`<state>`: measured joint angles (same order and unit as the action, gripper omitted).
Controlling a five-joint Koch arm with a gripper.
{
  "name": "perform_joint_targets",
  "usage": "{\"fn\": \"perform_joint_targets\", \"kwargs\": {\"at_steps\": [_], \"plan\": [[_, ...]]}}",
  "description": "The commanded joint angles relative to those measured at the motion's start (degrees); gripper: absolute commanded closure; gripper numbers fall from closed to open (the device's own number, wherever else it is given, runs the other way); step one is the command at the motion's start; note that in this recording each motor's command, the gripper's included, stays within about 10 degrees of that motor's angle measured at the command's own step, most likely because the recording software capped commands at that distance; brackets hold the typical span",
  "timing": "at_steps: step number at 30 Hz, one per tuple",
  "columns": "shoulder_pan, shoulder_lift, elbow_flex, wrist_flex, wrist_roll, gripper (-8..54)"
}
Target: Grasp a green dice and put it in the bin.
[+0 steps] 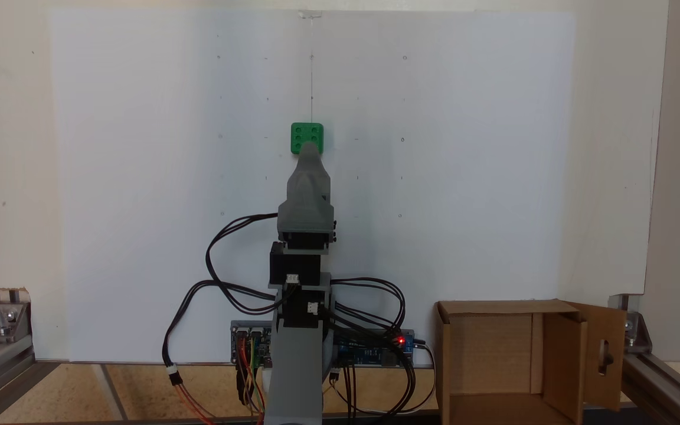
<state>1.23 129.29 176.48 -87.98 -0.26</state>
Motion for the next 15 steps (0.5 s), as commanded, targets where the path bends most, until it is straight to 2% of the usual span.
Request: {"fn": "perform_joint_targets", "kwargs": {"at_steps": [1,15], "plan": [[0.9,6.2,2.7,0.0,-0.4,1.5],[0.5,6.2,2.7,1.1,-0.4,1.6]]}}
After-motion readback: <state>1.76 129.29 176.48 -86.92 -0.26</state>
